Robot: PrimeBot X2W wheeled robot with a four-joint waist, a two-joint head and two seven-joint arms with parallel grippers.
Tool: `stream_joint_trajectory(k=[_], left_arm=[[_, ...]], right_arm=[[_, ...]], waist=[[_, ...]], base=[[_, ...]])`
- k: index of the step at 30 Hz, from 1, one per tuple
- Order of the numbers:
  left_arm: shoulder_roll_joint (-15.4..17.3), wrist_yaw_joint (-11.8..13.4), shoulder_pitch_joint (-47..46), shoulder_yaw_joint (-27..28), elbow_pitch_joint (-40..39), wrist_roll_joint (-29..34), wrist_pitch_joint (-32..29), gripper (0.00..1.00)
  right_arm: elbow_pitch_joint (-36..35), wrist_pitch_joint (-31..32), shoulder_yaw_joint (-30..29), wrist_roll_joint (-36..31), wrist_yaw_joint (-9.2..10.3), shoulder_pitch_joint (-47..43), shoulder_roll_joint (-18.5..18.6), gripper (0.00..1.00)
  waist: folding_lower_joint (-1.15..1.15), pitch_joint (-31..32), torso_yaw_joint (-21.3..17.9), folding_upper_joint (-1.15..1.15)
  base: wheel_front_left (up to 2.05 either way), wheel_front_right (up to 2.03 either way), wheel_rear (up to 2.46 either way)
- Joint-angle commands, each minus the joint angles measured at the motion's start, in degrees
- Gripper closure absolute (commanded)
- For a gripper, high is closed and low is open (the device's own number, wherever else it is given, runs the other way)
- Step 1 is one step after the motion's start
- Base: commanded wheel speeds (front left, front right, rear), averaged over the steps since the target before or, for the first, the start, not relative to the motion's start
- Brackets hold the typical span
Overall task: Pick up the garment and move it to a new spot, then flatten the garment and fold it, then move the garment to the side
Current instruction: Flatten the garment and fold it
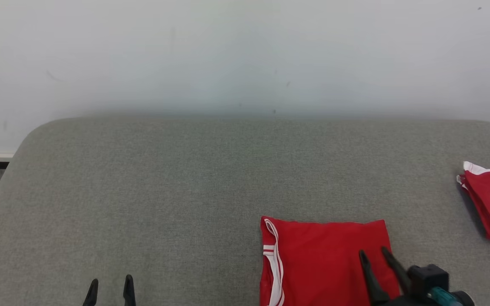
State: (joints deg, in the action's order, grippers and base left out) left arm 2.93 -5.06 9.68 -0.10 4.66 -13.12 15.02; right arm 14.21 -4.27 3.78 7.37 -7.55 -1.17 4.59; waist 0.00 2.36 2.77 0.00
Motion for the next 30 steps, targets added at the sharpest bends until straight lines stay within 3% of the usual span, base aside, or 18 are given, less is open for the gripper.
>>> stream_joint_trajectory(k=[1,18,30], left_arm=[[-0.1,-0.1,0.5,-0.2,0.1,-0.2,0.2,0.0],[-0.1,0.4,-2.1,-3.0,0.6,-1.4,0.2,0.0],[-0.1,0.8,-2.9,-4.4,1.0,-1.8,0.2,0.0]], right_arm=[[1.2,0.1,1.4,-0.6,0.17,1.8,-0.3,1.0],[19.4,-1.4,10.5,-4.8,0.17,12.9,-1.7,1.0],[23.7,-1.9,25.2,2.3,0.17,16.7,-1.7,1.0]], waist=[[0.0,-0.4,0.7,0.0],[0.0,-5.0,7.6,0.0],[0.0,-6.5,10.3,0.0]], base=[[0.0,0.0,0.0],[0.0,0.0,0.0],[0.0,0.0,0.0]])
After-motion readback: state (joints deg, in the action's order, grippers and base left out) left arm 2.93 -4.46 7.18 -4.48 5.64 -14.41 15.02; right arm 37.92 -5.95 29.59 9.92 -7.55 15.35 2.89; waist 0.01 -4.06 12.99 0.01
